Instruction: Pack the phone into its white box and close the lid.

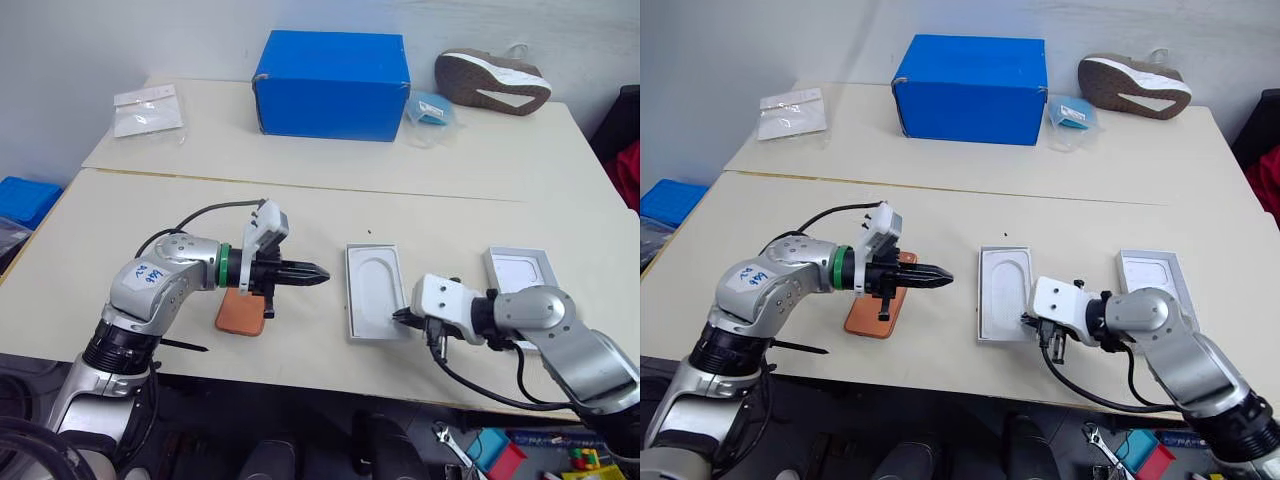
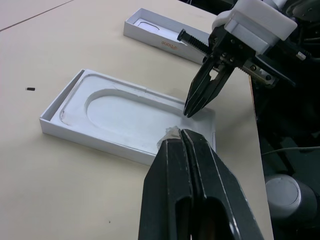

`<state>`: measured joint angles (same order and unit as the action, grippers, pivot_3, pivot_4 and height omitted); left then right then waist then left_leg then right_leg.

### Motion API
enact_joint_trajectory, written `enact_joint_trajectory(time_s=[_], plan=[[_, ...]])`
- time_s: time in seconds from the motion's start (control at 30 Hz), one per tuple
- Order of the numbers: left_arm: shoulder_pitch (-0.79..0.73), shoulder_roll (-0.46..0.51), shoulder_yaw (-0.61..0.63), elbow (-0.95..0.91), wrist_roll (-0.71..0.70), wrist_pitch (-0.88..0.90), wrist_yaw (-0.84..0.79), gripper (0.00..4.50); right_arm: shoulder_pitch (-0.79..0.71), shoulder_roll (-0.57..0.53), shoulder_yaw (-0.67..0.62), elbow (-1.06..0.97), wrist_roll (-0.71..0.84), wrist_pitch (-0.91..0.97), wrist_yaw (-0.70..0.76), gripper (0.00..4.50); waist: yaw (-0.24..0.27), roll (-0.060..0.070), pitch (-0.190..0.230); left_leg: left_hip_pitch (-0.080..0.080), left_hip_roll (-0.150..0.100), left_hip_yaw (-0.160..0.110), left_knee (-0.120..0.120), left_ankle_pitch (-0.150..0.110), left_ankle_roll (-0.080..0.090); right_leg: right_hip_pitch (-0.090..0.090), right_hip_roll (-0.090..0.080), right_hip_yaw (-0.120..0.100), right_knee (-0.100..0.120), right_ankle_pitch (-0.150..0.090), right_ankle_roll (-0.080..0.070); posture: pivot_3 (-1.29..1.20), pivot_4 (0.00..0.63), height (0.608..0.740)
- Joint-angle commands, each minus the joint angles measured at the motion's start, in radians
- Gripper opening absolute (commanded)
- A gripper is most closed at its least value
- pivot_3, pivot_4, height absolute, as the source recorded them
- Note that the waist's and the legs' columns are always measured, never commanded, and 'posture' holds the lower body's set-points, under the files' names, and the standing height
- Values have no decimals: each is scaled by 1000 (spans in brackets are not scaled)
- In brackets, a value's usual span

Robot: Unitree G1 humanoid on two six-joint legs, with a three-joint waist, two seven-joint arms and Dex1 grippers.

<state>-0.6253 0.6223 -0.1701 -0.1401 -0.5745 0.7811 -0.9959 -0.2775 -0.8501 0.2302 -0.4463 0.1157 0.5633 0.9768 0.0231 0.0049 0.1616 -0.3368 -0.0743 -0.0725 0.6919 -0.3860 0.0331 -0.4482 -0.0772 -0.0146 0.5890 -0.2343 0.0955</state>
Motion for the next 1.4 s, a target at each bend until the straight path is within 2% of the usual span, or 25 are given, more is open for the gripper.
enact_joint_trajectory(time_s=[0.03,0.23,0.43,1.17,1.4], plan=[[-21,-3,21,-16,1,2,2,0,-20,19,14,15,-13,-6,-14,65,0,0,0,0,0,0,0,0,0,0,0,0,0,0,0,0,150,740],[-12,-4,29,-28,-4,10,11,0,-28,-52,-79,-25,37,36,27,65,3,0,0,-1,0,0,0,0,0,0,0,0,-1,0,0,0,150,740],[-8,-4,25,-29,0,5,10,0,10,-111,-111,-19,51,25,46,65,2,0,0,-1,0,0,0,0,0,0,0,0,-1,0,0,0,150,740],[-17,-7,22,-26,12,5,5,0,-15,-35,-24,22,12,5,-7,65,1,0,0,0,0,0,0,0,0,0,0,0,0,0,0,0,150,740],[-10,-2,26,-26,17,1,4,0,-52,-16,-56,8,64,31,2,65,0,0,0,0,0,0,0,0,0,0,0,0,0,0,0,0,150,740]])
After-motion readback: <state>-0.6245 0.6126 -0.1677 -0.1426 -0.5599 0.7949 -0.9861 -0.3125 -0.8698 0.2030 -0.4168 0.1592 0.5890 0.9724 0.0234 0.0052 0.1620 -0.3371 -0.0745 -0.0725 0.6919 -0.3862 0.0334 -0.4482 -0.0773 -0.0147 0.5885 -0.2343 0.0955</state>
